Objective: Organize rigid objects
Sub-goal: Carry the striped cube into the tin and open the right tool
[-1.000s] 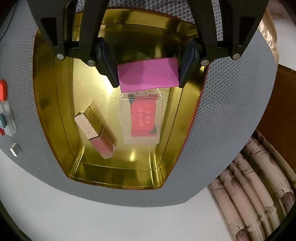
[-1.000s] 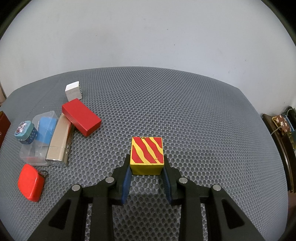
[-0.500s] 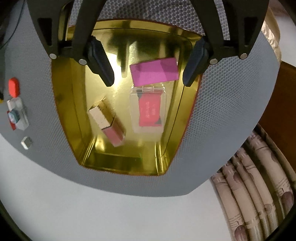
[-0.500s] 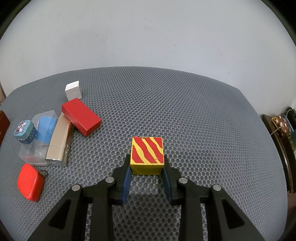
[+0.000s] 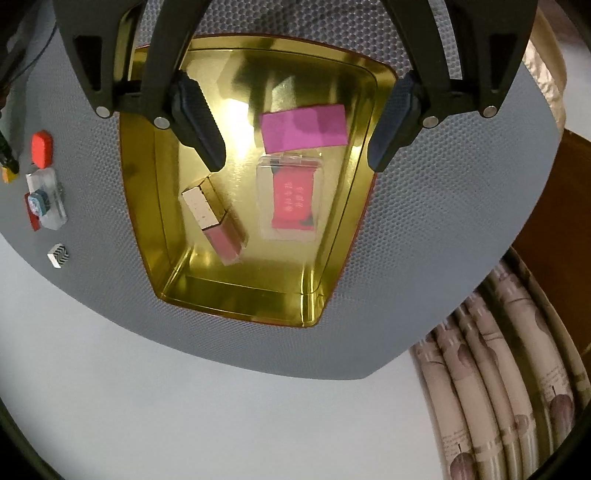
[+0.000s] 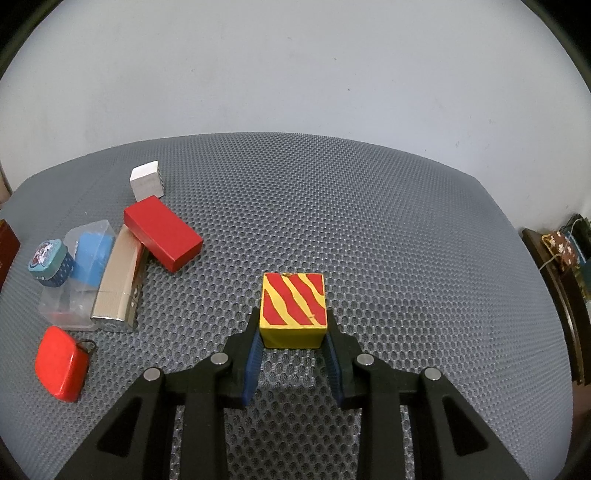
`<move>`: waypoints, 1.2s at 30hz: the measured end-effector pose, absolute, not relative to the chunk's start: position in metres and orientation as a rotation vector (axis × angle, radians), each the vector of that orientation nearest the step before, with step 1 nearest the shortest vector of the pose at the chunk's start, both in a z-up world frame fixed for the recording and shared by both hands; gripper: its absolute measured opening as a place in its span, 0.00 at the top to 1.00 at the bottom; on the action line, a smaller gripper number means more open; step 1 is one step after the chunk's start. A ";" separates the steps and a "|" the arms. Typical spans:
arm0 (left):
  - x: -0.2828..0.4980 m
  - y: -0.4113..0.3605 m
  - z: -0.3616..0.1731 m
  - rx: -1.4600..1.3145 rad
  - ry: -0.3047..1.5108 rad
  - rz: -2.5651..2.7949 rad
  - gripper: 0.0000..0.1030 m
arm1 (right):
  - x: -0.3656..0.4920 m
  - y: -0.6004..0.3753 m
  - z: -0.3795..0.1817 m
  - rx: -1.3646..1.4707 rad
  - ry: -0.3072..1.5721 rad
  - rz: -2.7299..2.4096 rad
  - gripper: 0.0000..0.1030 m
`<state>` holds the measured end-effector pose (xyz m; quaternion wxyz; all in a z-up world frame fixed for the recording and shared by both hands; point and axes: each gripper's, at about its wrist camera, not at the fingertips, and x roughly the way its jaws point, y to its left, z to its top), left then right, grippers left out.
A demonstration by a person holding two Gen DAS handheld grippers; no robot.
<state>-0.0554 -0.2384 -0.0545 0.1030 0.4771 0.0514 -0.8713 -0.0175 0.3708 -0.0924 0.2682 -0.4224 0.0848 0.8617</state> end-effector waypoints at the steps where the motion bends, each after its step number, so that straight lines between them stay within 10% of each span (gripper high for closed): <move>1: -0.056 -0.239 -0.054 1.408 0.153 -2.571 0.26 | -0.017 0.371 -0.092 -1.142 0.231 2.320 0.71; 36: -0.048 -0.288 -0.040 1.304 0.330 -2.444 0.23 | -0.073 0.088 -0.004 -1.281 0.034 2.896 0.71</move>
